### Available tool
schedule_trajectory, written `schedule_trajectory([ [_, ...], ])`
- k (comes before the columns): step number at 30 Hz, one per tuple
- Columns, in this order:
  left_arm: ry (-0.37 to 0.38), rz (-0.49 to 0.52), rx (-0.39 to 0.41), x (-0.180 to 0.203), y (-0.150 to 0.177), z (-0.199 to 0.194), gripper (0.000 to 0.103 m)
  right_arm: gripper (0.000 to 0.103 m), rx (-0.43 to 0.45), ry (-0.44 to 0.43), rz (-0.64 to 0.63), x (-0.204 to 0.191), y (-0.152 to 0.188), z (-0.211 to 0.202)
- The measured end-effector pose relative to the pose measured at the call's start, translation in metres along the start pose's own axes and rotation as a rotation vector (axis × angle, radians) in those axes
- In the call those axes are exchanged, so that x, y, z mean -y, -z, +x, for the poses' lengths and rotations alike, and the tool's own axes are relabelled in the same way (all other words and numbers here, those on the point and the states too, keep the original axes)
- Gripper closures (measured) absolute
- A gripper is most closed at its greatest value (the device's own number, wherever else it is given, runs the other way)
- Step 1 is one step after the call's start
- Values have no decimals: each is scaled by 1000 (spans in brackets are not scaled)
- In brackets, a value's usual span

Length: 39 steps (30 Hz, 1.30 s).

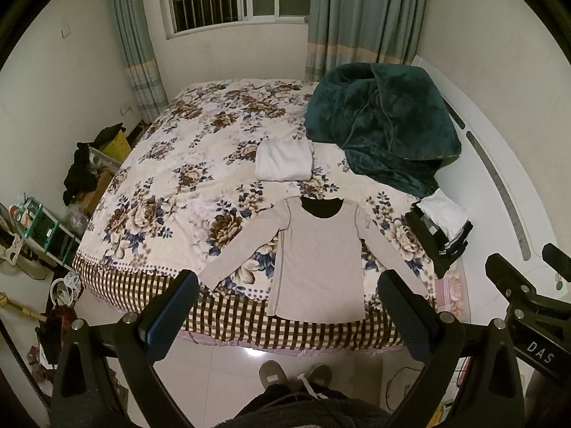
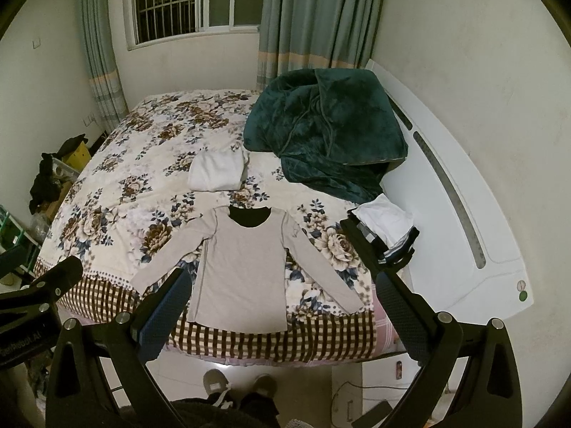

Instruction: Fold small clothes

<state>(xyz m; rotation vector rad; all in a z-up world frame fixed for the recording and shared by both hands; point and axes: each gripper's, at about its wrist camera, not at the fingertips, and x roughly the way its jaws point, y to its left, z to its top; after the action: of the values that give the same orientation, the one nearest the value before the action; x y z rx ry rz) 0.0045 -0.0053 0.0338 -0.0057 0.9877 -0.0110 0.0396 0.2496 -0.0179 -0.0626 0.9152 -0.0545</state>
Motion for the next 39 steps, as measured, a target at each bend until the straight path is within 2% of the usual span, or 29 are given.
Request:
schedule_trajectory([
  [10,1,1,6,0,-1,0,0,0,0,1,1,-2,-4,4],
  [17,10,5,2,1,-13,9,0,0,-2,2,7,-1,-4,7],
  [24,-11,47,24,-3,-30,42,0,0,-46,17,56,-1,-17,32],
  [27,-40,66,58,-10,-25,68,0,0,-79,27,118,10,-12,69],
  [31,-100,89,74,-8,-30,135,0,0,-169,95,284,61,9,153],
  [36,-130,106,-28,11,-24,252,0,0,-336,200,530,157,82,286],
  [38,-142,107,-68,22,-16,293,0,0,-390,194,624,191,113,335],
  [39,-156,110,-97,31,-9,325,0,0,-430,190,688,214,135,369],
])
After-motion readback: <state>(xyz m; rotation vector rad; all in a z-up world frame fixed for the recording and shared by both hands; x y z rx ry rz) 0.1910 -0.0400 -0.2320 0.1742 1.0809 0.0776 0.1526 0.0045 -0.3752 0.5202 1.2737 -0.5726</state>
